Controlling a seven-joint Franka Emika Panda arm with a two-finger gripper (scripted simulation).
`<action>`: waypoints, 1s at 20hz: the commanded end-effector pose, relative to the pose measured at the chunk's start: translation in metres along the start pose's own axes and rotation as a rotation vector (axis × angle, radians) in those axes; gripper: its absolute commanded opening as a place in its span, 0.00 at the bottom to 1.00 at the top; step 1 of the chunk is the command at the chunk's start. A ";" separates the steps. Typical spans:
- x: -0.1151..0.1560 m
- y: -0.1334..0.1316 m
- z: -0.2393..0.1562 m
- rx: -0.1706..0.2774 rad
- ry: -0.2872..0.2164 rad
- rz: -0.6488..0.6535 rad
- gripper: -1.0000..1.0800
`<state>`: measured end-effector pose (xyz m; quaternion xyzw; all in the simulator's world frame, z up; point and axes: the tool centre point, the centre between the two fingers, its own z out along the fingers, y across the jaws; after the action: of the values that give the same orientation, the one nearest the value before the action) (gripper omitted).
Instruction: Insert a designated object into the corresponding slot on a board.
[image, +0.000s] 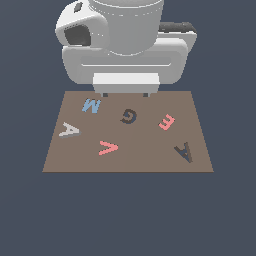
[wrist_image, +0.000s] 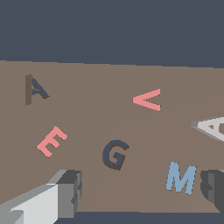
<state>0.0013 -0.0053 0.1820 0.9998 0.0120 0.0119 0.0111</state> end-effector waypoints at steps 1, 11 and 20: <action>0.000 0.000 0.000 0.000 0.000 0.000 0.96; -0.004 0.006 0.005 0.001 0.000 -0.055 0.96; -0.014 0.022 0.018 0.005 0.000 -0.196 0.96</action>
<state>-0.0098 -0.0246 0.1667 0.9953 0.0956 0.0109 0.0099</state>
